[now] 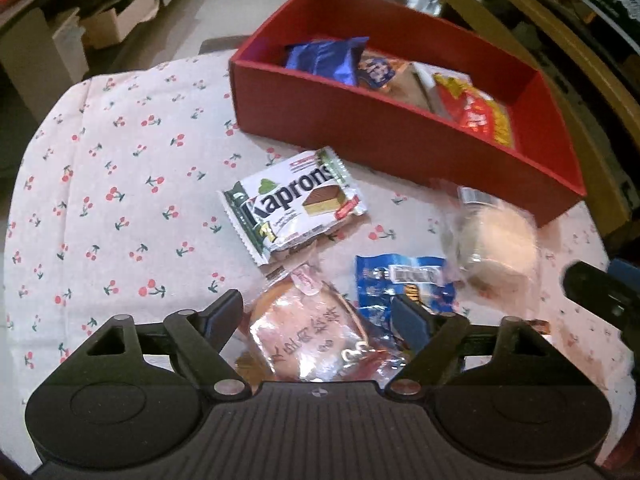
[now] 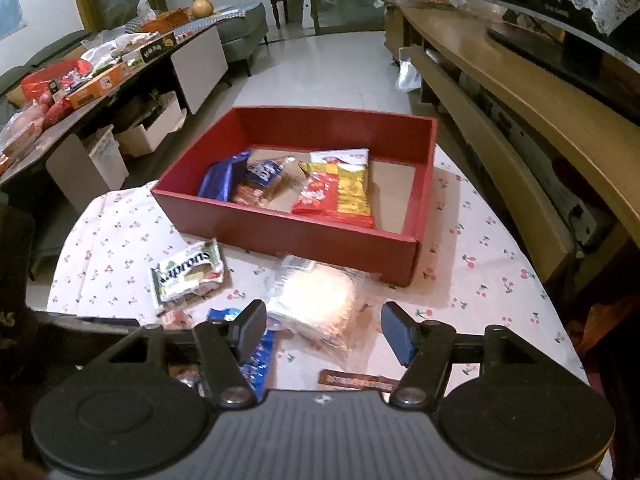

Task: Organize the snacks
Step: 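Move both grippers back toward the remaining snacks on the tablecloth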

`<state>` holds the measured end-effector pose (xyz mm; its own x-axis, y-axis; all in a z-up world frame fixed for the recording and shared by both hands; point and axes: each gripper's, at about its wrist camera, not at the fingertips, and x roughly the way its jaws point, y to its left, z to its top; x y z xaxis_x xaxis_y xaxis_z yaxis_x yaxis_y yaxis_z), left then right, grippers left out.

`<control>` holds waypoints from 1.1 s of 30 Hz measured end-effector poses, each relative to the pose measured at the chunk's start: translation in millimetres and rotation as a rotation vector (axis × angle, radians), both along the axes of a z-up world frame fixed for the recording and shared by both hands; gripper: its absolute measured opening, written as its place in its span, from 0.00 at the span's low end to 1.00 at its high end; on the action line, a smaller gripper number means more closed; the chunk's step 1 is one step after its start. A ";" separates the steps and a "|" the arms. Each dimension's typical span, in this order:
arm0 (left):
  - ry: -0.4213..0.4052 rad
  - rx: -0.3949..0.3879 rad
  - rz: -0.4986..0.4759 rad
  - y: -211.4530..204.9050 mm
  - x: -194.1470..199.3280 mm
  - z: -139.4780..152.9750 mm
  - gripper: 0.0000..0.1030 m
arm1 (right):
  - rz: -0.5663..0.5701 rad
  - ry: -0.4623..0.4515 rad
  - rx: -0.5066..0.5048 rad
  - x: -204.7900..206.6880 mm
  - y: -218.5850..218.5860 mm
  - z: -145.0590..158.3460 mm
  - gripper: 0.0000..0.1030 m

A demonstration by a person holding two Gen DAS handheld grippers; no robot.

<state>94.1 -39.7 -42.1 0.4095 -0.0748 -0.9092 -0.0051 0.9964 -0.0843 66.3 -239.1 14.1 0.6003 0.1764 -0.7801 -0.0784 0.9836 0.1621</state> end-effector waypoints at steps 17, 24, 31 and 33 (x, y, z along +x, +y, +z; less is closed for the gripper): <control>-0.018 0.052 -0.088 12.6 -14.9 10.6 0.51 | -0.102 0.154 0.004 -27.2 -37.5 -35.9 0.81; -0.033 0.026 -0.081 11.4 -13.3 11.8 0.79 | -0.054 0.208 -0.005 -17.5 -16.3 -53.9 0.83; -0.020 0.069 -0.081 5.1 -10.0 -1.7 0.83 | -0.011 0.240 -0.037 -19.0 -7.1 -68.8 0.85; -0.011 0.078 -0.077 5.3 -9.4 -5.2 0.83 | -0.008 0.234 -0.064 -17.8 -2.7 -69.0 0.82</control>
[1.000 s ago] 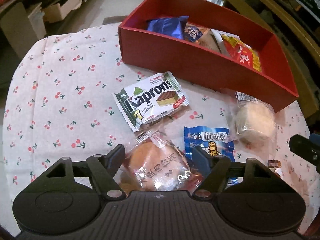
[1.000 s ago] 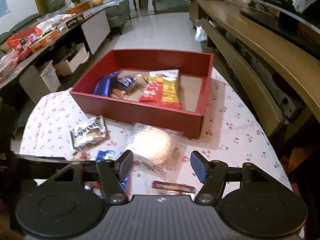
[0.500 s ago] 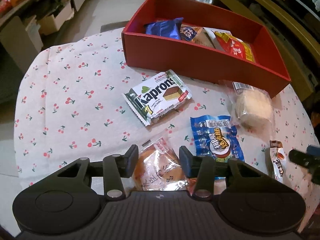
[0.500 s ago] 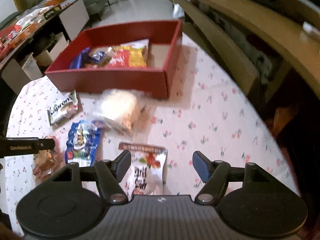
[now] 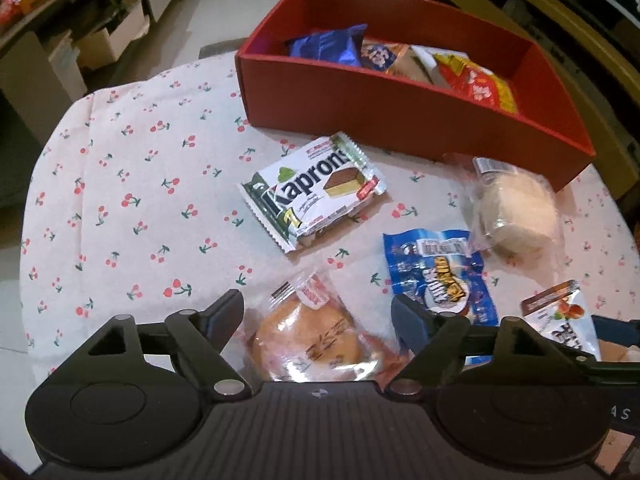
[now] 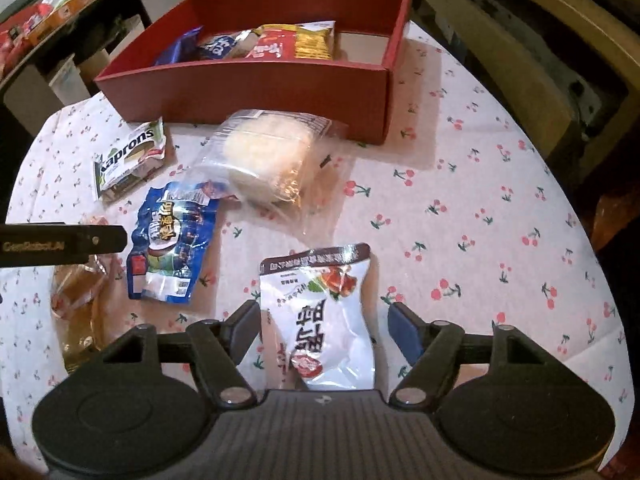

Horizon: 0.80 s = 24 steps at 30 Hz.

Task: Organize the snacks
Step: 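Move both grippers back toward the remaining snacks on the tablecloth, then grasp the wrapped bread roll with left gripper while right grasps white spicy-snack packet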

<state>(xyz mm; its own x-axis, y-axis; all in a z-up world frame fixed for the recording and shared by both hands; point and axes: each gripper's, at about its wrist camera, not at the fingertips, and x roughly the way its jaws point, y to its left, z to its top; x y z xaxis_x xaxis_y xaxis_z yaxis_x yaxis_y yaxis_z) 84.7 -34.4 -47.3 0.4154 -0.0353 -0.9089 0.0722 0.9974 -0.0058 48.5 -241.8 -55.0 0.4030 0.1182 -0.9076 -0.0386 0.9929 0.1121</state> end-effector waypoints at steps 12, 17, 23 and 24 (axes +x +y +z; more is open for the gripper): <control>0.029 -0.010 -0.007 4.0 -4.7 -0.5 0.60 | 0.086 -0.030 -0.036 -7.5 10.9 5.1 0.65; 0.013 -0.032 0.001 7.3 -12.9 8.8 0.84 | 0.092 -0.036 -0.020 -6.9 12.3 7.1 0.65; 0.041 -0.075 0.058 16.5 -20.9 7.8 0.90 | 0.098 -0.040 -0.007 -7.8 13.8 10.1 0.65; 0.049 -0.089 0.070 18.8 -21.7 6.7 0.91 | 0.099 -0.039 -0.005 -8.0 13.7 10.1 0.65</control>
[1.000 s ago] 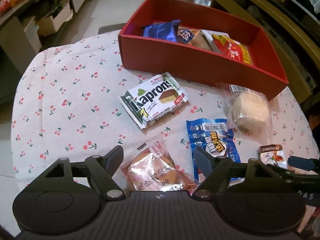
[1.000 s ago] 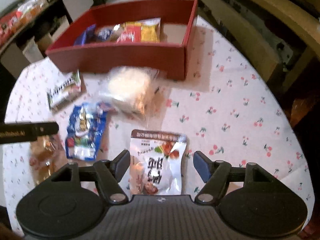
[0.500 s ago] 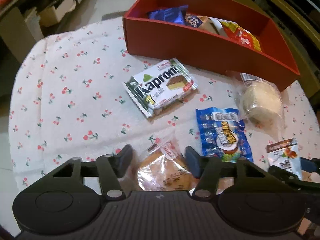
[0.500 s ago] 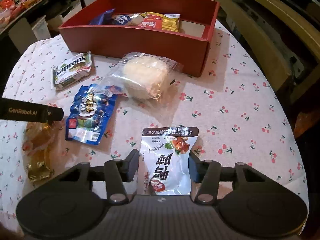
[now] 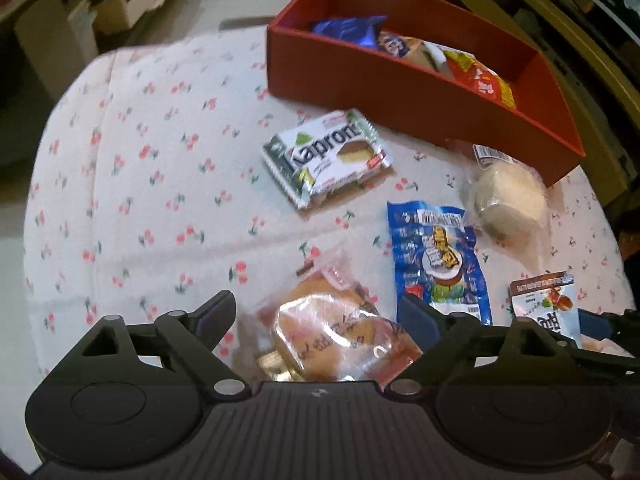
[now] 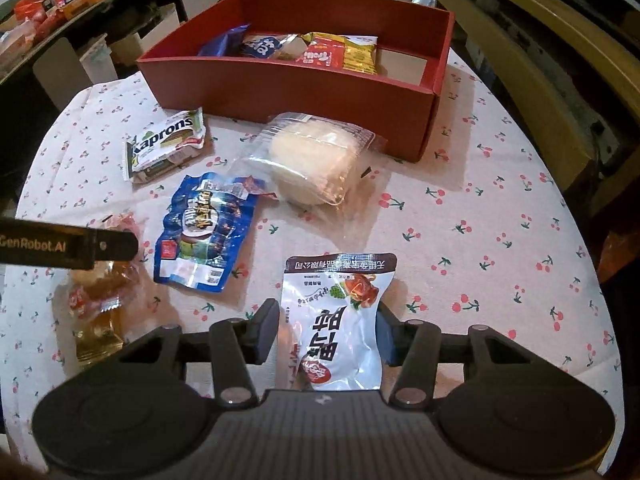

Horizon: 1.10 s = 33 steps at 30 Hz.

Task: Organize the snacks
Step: 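Grasp the wrapped bread roll with left gripper while right grasps white spicy-snack packet, then carry the bread roll and white packet over the red tray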

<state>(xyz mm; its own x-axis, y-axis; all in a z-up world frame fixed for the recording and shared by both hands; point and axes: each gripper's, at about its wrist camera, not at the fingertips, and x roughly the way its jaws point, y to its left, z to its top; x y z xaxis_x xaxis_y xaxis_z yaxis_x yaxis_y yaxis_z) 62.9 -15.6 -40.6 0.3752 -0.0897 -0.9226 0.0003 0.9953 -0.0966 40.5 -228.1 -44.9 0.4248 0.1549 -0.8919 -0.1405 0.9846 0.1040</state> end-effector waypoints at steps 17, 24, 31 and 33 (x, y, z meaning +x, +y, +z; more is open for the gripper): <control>-0.002 0.012 -0.042 -10.5 -5.7 -2.1 0.60 | 0.036 -0.020 0.012 0.1 8.9 6.7 0.65; -0.049 -0.002 -0.069 -16.1 -8.3 12.5 0.60 | 0.028 -0.052 0.013 5.1 12.6 15.1 0.65; -0.105 -0.010 -0.088 -21.8 -3.8 27.0 0.60 | 0.008 -0.105 0.042 15.5 17.5 31.9 0.65; -0.115 -0.015 -0.089 -22.6 -1.7 30.3 0.60 | 0.003 -0.118 0.053 19.0 19.2 36.2 0.65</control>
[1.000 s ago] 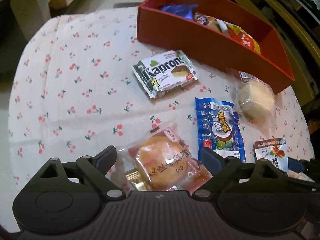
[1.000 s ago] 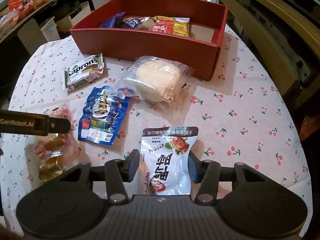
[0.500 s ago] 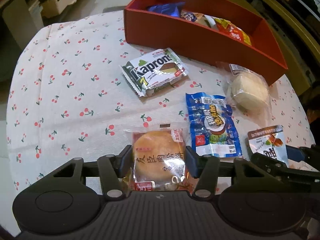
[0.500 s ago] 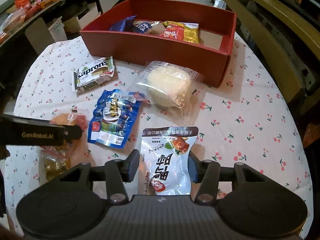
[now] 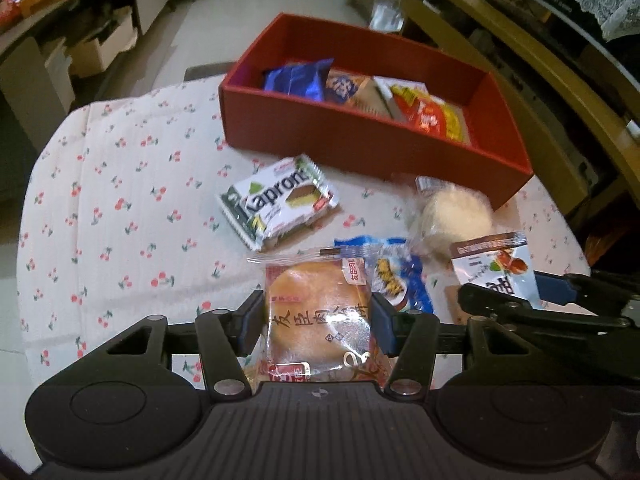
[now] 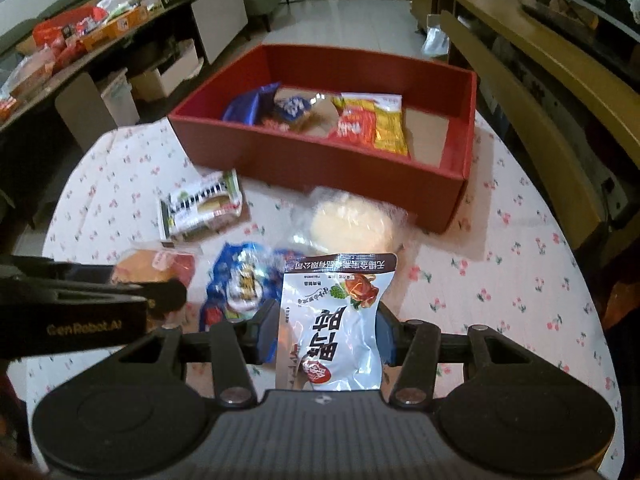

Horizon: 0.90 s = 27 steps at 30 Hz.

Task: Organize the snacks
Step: 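Carry the bread roll and white packet over the red tray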

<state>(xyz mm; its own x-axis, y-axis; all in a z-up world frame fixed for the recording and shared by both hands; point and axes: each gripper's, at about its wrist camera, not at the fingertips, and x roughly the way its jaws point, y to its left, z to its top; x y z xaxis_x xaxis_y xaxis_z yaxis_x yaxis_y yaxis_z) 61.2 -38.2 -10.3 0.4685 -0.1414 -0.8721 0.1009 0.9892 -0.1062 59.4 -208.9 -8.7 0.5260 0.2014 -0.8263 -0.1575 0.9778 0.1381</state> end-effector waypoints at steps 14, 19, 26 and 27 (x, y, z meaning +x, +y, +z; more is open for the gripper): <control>-0.106 0.000 -0.015 -11.6 27.7 32.0 0.60 | -0.082 -0.089 0.056 27.9 -7.8 31.5 0.65; -0.145 -0.001 -0.023 -16.0 43.6 46.4 0.60 | -0.116 -0.120 0.062 45.5 -11.9 45.0 0.64; -0.204 0.004 -0.024 -20.8 70.3 64.1 0.59 | -0.147 -0.158 0.075 75.6 -14.9 59.6 0.64; -0.210 0.005 -0.023 -21.4 74.6 65.3 0.59 | -0.151 -0.164 0.074 79.8 -14.7 60.2 0.64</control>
<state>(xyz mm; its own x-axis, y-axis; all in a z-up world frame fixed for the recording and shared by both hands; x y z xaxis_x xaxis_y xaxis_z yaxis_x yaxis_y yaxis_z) 135.8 -59.5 55.0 0.6365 -0.1499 -0.7566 0.1430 0.9869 -0.0753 139.3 -223.6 51.5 0.6810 0.1666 -0.7131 -0.0360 0.9802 0.1946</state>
